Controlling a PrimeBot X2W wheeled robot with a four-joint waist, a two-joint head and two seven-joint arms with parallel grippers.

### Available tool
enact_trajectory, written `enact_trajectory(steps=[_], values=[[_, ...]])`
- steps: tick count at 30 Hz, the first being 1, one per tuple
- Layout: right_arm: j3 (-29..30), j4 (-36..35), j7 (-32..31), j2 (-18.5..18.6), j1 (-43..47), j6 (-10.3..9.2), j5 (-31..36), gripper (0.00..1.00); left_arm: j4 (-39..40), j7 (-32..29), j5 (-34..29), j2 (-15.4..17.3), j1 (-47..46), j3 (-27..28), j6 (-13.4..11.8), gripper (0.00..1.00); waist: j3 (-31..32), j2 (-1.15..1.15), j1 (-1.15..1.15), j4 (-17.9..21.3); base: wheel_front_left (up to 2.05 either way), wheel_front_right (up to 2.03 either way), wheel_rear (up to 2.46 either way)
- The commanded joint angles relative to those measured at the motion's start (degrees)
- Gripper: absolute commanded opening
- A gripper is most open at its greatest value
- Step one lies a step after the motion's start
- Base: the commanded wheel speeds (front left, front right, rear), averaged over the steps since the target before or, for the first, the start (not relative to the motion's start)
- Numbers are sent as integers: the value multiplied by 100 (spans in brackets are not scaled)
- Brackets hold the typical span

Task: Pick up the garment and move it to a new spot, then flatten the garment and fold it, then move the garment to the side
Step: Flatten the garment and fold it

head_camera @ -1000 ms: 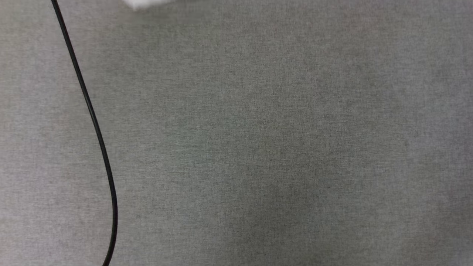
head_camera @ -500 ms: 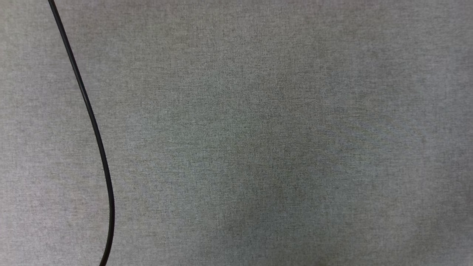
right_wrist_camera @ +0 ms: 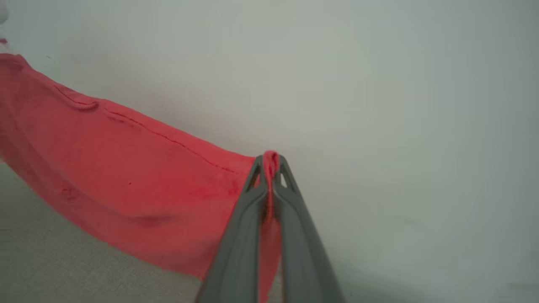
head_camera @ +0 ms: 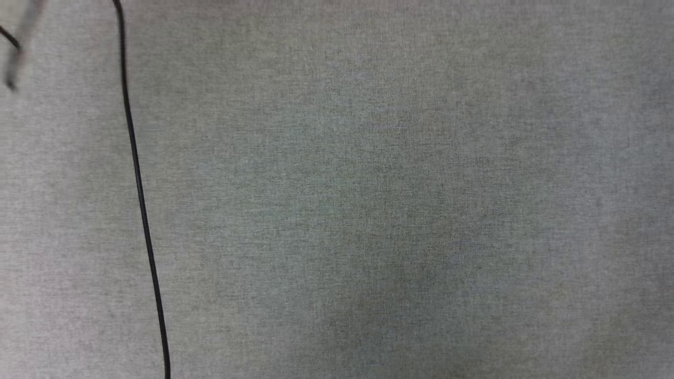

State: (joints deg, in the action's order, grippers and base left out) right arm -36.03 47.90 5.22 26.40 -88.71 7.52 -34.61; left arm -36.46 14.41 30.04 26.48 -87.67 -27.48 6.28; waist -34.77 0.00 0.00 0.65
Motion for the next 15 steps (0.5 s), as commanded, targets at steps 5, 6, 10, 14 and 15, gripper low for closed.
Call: enact_trajectory(steps=[5,6,10,14,15], values=[[-280,-84,317,33,848,-7,-423,0,453,75,98,-27,1277,75,-265,0,277,0,0,-50,0,0,0],[-348,-118,355,47,1003,-7,-474,0,546,77,122,-20,1538,97,-316,0,338,0,0,-53,0,0,0],[-686,-341,473,150,1730,-7,-659,0,1079,87,140,64,2607,187,-554,0,639,0,0,-73,0,0,0],[-925,-572,575,290,2439,-7,-858,0,1650,88,230,96,3775,319,-799,0,971,0,0,-85,0,0,0],[-1002,-633,570,320,2615,-7,-893,0,1781,89,244,119,4050,355,-861,0,1054,0,0,-80,0,0,0]])
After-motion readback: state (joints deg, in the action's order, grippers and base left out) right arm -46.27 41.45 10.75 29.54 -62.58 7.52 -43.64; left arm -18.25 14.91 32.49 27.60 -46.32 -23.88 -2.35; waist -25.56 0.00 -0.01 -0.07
